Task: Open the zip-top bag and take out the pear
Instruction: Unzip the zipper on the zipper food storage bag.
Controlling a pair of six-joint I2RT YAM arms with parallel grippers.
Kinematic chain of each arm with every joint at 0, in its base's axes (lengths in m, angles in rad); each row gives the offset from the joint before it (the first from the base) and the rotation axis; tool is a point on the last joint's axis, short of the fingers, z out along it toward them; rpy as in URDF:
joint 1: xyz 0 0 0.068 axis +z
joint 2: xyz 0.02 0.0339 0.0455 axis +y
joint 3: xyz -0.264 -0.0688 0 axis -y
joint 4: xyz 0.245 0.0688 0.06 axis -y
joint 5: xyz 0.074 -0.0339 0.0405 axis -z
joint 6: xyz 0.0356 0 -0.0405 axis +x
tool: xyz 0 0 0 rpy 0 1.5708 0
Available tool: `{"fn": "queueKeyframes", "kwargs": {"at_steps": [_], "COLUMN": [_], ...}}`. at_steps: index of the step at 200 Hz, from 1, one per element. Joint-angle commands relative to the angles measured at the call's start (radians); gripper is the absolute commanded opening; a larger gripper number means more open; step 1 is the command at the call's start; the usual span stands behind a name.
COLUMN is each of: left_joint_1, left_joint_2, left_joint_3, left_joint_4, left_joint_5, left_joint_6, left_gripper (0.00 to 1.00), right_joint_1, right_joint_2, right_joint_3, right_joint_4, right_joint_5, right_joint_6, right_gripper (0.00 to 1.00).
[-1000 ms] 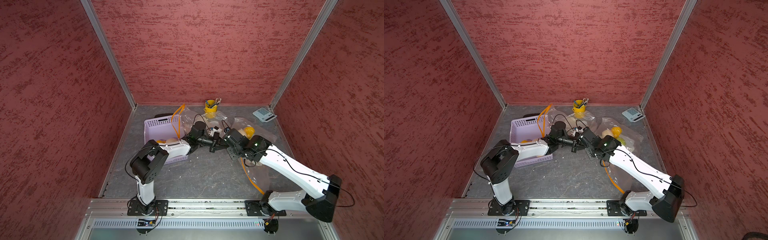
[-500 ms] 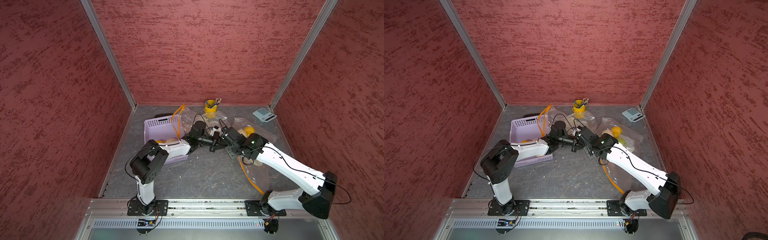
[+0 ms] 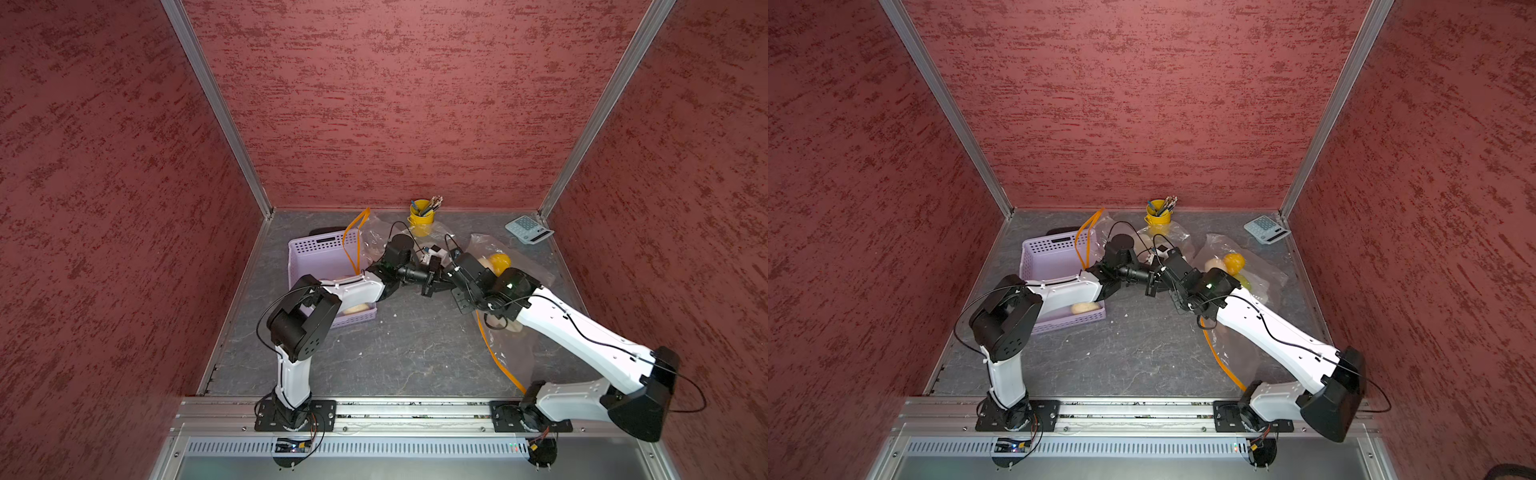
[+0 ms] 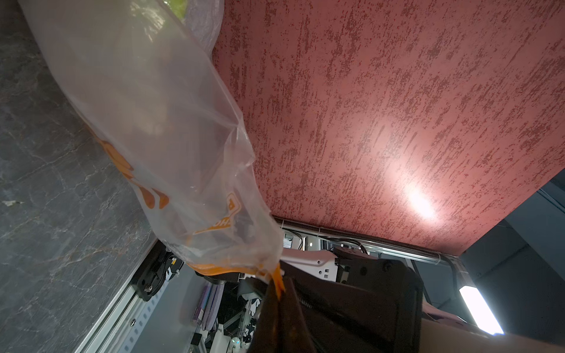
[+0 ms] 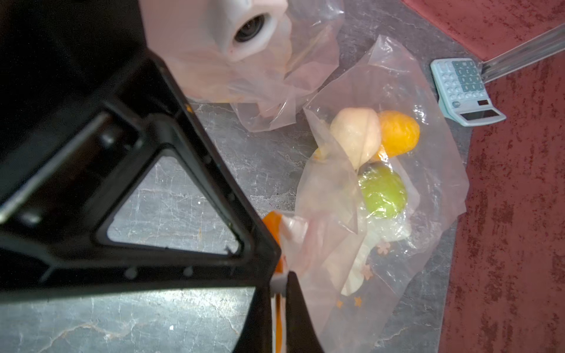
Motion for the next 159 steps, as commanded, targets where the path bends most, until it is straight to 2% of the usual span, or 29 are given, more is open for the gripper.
{"fn": "queueKeyframes", "kwargs": {"at_steps": [1,70,112,159], "left_joint_1": [0.053,0.139,0.175,0.242], "left_joint_2": [0.022,0.071,0.081,0.085], "left_joint_3": [0.085,0.277,0.327,0.379], "left_joint_4": [0.041,-0.033,-0.066,-0.105], "left_joint_5": [-0.068,-0.104,-0.105,-0.121], "left_joint_6": [-0.001,0.023,0.018,0.031], "left_gripper": [0.0,0.0,0.0,0.0], "right_joint_1": [0.009,0.009,0.007,0.006], "right_joint_2": [-0.044,-0.135,-0.149,-0.201], "right_joint_3": [-0.046,-0.176,-0.227,-0.308], "right_joint_4": [-0.028,-0.007,0.017,0.016], "right_joint_5": [-0.056,-0.073,-0.076,-0.109], "right_joint_6": [0.067,0.184,0.221,0.328], "right_gripper": [0.02,0.02,0.01,0.01]}}
